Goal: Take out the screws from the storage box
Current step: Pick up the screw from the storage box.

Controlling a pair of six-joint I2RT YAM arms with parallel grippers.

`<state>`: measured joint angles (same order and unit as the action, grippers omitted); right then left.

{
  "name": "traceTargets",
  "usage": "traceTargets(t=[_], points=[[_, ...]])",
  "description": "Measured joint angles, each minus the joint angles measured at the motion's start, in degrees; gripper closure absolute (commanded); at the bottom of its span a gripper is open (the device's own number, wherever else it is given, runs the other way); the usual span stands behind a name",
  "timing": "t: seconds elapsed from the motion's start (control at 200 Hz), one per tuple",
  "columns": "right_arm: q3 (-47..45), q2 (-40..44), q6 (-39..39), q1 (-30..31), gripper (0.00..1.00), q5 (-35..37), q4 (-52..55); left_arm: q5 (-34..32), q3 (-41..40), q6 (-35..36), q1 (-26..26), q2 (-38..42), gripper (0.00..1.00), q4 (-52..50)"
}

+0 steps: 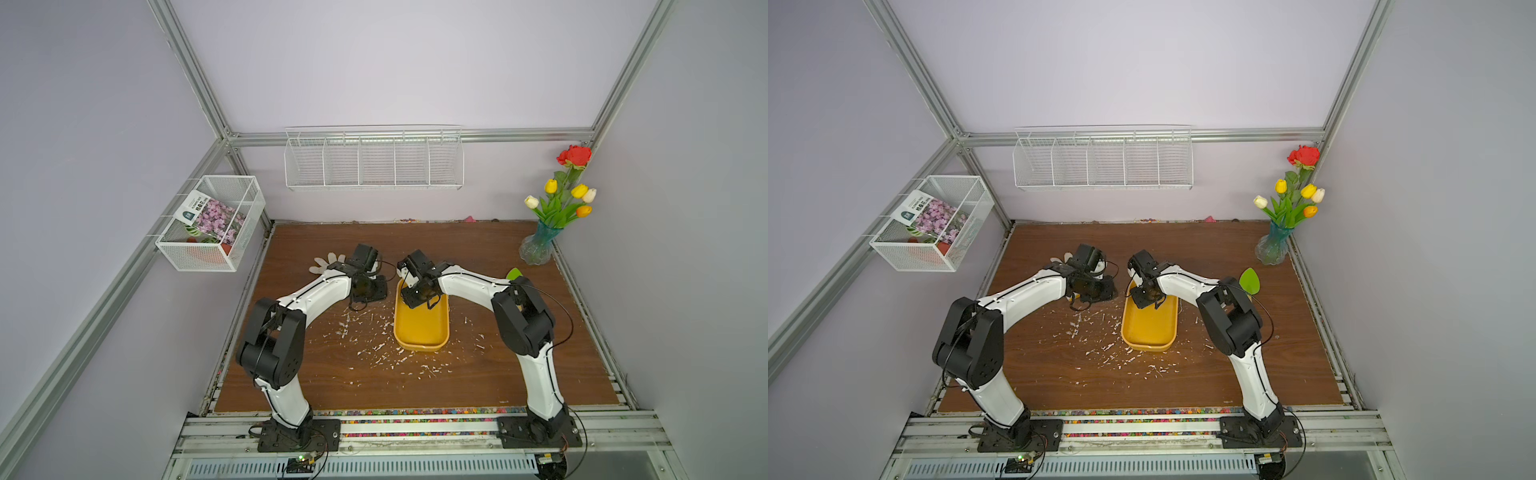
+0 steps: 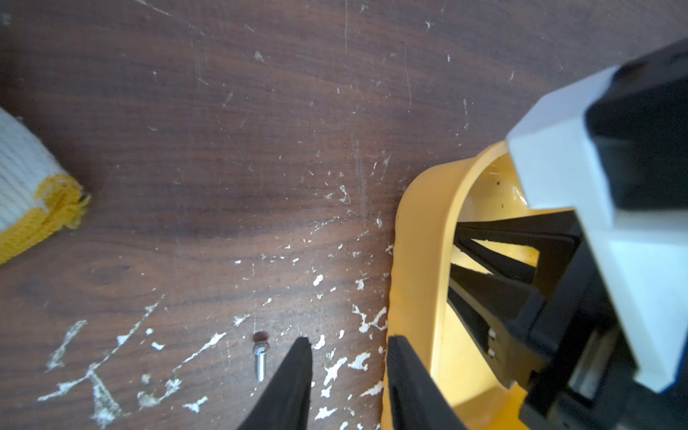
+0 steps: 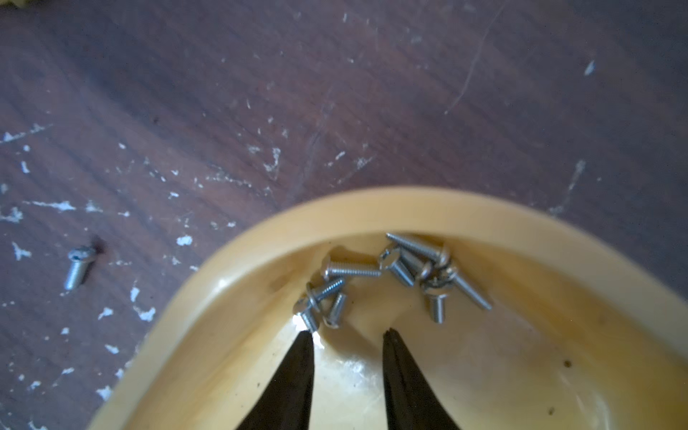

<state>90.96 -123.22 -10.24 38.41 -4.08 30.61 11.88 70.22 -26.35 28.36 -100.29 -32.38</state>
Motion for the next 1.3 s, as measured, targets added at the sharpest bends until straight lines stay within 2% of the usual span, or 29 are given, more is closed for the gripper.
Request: traceTargets(t=[0.405,0.665,0.77,1.025,1.15,1.26,1.3], points=[[1.2,-1.6,0.0,0.6,0.72,1.1,-0.4,0.0,0.0,0.0,0.0,-0.2,0.61,0.0],[1.1,-1.6,0.2,0.6,0.79,2.8,-0.4,0.1,0.0,0.0,0.0,-0.5,0.61,0.0],[0.7,-1.6,0.1,0.6,0.86,3.8,-0.7,0.2,0.0,0.0,0.0,-0.5,0.61,0.0],[-0.9,-1.0,0.2,0.7,0.84,4.7,-2.4,0.2,0.0,0.0,0.0,-0.6,0.61,0.0],[-0.9,-1.0,0.2,0.7,0.9,4.8,-2.5,0.2,0.0,0.0,0.0,-0.7,0.61,0.0],[-0.9,-0.9,-0.2,0.7,1.0,5.1,-2.6,0.2,0.0,0.0,0.0,-0.7,0.61,0.0],[-1.0,-0.9,-0.2,0.7,1.0,5.2,-2.6,0.2,0.0,0.0,0.0,-0.7,0.61,0.0]])
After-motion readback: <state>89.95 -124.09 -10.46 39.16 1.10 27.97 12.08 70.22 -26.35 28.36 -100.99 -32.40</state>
